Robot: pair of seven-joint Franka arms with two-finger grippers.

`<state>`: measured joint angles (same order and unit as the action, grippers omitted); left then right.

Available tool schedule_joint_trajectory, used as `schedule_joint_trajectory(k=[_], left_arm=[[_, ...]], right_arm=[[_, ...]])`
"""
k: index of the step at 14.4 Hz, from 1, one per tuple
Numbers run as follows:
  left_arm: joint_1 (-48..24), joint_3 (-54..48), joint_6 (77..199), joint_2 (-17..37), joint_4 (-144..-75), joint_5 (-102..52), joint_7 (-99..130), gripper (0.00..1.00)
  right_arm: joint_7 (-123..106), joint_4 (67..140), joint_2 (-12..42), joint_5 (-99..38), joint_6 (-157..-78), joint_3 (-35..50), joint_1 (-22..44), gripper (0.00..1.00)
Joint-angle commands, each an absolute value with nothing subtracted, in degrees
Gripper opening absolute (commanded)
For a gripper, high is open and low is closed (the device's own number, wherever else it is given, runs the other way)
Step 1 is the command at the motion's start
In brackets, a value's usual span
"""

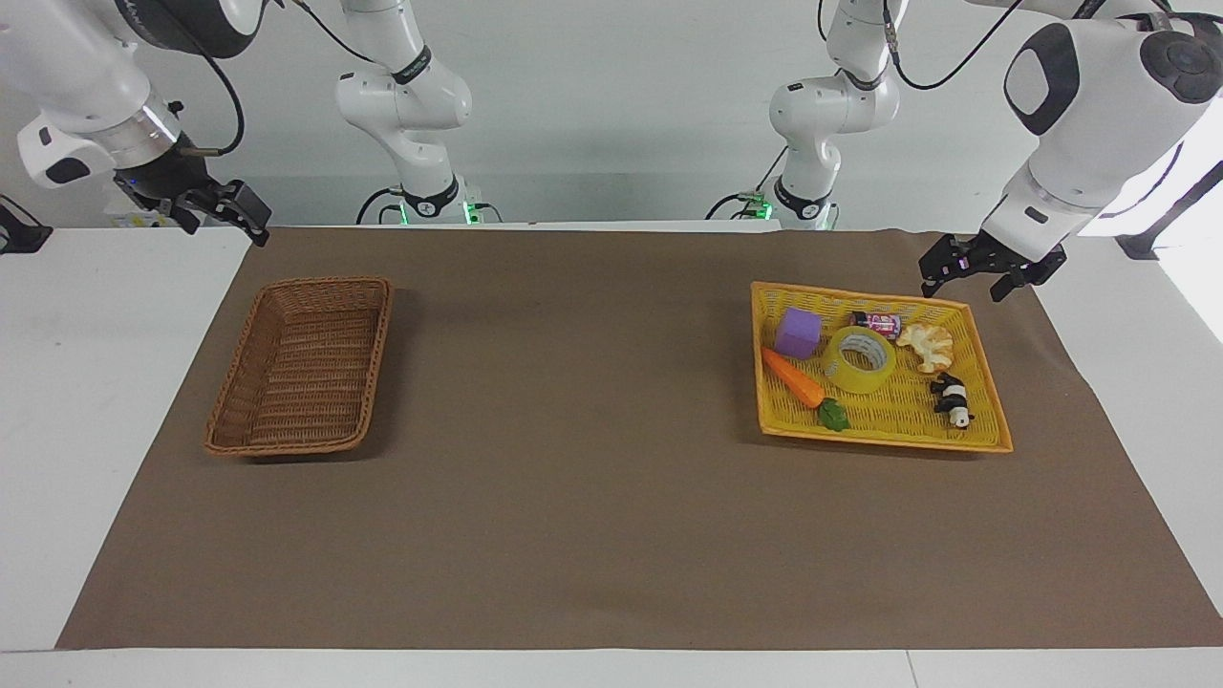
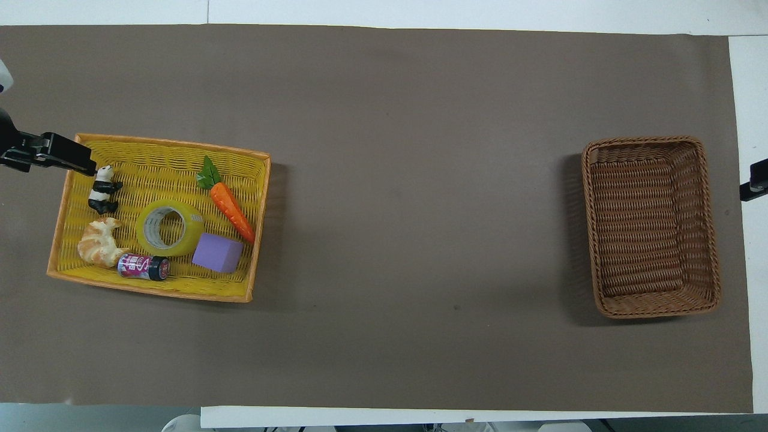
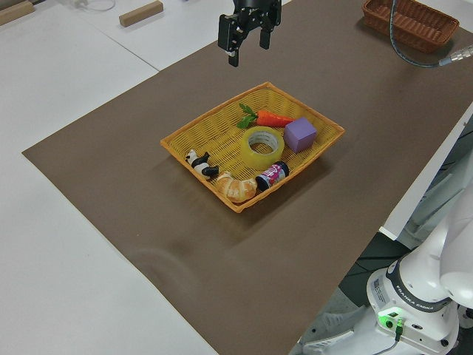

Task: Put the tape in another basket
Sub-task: 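Move the left gripper down over the tape roll in the yellow basket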

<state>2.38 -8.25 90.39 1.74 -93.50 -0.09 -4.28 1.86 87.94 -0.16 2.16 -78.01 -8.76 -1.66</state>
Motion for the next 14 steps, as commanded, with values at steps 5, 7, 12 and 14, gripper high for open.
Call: schedule_joint_trajectory(k=[5,7,12,14], left_arm=[[2.3,-7.5,91.0,0.8,-94.3,-0.4,-4.8,1.00],[2.3,-7.3,90.7,0.8,-94.3,-0.4,-4.7,1.00],[1.5,-7.4,90.6,0.4,-94.9,-0.4,-4.1,1.00],[1.8,-7.5,94.4,-1.1,-98.9,-0.4,-4.7,0.97]], right_arm=[[0.9,89.6,-1.6,2.5,-78.2,-8.7,-1.7,1.00],[0.9,89.6,-1.6,2.5,-78.2,-8.7,-1.7,1.00],[0.8,89.6,-1.6,2.5,-78.2,-8.7,-1.7,1.00],[0.9,89.6,-1.6,2.5,-78.2,-8.7,-1.7,1.00]])
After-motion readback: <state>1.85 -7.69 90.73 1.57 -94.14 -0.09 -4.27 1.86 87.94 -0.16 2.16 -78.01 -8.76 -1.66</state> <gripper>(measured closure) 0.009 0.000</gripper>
